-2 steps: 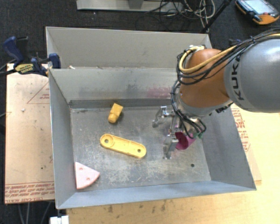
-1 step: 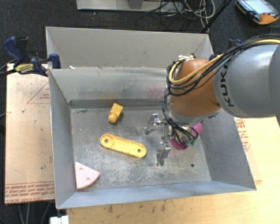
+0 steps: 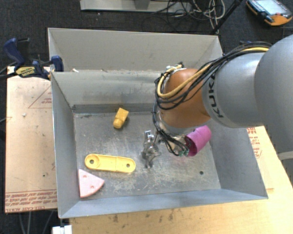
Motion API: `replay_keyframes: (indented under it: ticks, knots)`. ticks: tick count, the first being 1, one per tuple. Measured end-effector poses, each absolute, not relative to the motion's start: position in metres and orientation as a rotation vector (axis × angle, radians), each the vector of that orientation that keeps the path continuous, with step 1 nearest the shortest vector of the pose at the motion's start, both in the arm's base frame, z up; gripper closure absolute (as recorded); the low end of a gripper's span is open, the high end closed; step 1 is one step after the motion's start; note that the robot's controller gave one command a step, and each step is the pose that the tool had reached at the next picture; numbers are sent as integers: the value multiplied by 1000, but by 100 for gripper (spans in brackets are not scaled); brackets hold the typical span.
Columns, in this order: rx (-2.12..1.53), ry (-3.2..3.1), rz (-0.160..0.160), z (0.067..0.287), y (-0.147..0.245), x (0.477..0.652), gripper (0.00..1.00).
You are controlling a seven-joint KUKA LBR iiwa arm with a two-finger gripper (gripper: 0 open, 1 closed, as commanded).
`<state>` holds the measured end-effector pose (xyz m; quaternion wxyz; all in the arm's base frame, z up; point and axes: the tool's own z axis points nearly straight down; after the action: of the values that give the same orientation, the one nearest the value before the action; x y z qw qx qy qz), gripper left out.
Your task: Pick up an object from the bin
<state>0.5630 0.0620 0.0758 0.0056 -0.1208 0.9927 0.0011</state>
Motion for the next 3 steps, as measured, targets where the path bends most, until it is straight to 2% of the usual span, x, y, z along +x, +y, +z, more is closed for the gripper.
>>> replay_keyframes:
  ticks: [1,2,3]
  knots:
    - [-379,3115,2,73,61,560,0]
    - [-379,3114,3,73,61,561,0]
    - [-259,3124,-4,83,77,538,0]
